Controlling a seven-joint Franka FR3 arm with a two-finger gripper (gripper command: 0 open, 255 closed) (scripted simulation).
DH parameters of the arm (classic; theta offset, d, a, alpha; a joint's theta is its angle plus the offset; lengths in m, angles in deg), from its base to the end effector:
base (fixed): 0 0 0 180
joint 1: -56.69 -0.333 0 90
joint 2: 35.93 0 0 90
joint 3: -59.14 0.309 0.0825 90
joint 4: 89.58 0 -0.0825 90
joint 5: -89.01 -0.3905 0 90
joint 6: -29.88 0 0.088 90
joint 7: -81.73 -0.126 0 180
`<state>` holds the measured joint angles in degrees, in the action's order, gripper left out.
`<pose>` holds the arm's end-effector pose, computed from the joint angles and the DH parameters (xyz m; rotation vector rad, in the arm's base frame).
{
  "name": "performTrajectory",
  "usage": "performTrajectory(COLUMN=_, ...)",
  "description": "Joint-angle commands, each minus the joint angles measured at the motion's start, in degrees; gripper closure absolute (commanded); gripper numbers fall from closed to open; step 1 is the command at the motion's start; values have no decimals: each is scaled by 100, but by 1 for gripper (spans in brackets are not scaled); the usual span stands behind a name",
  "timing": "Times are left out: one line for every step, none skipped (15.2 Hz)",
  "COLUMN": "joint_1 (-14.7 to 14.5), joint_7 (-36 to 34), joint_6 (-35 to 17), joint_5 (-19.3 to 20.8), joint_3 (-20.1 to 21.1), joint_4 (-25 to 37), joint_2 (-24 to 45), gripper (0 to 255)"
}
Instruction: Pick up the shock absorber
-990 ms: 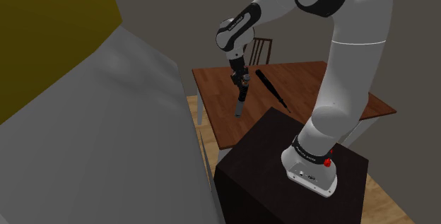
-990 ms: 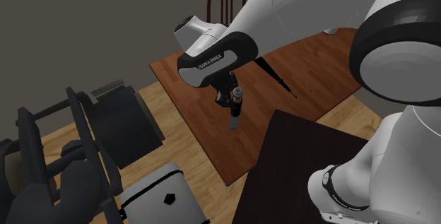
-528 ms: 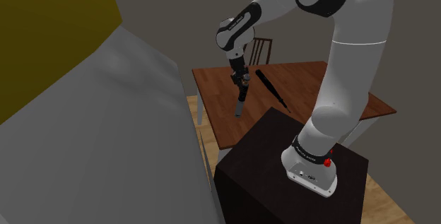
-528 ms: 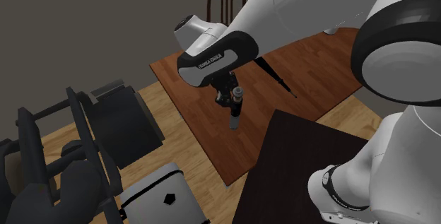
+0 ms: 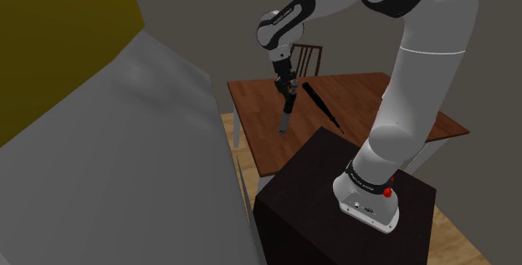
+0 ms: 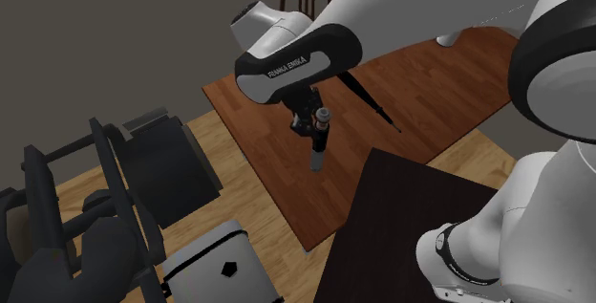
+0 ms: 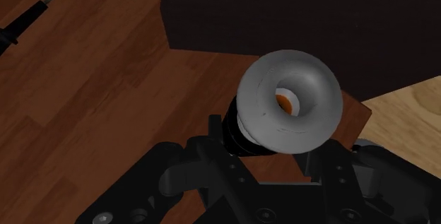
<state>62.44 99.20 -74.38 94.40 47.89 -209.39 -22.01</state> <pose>0.4837 -0.1587 0.2529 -3.0074 -0.0731 0.8101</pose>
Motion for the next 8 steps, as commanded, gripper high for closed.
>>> performTrajectory(joint_1=-11, joint_7=-5, joint_6=137, joint_5=14, joint_3=-2, joint_4=24, joint_2=-112, gripper=255)
performTrajectory(joint_1=-13, joint_7=-4, joint_6=206, joint_5=20, joint_3=-3, joint_4=47, joint_2=-158, gripper=255)
performTrajectory(joint_1=-16, joint_7=-2, joint_6=275, joint_5=27, joint_3=-5, joint_4=71, joint_2=-204, gripper=255)
performTrajectory(joint_1=-19, joint_7=-1, joint_6=344, joint_5=33, joint_3=-6, joint_4=96, joint_2=-249, gripper=255)
performTrajectory(joint_1=-22, joint_7=1, joint_6=414, joint_5=39, joint_3=-7, joint_4=123, joint_2=-292, gripper=255)
performTrajectory(joint_1=-24, joint_7=3, joint_6=484, joint_5=45, joint_3=-8, joint_4=151, joint_2=-335, gripper=255)
performTrajectory(joint_1=-25, joint_7=4, joint_6=494, joint_5=46, joint_3=-8, joint_4=154, joint_2=-342, gripper=255)
performTrajectory(joint_1=-25, joint_7=4, joint_6=494, joint_5=46, joint_3=-8, joint_4=155, joint_2=-342, gripper=255)
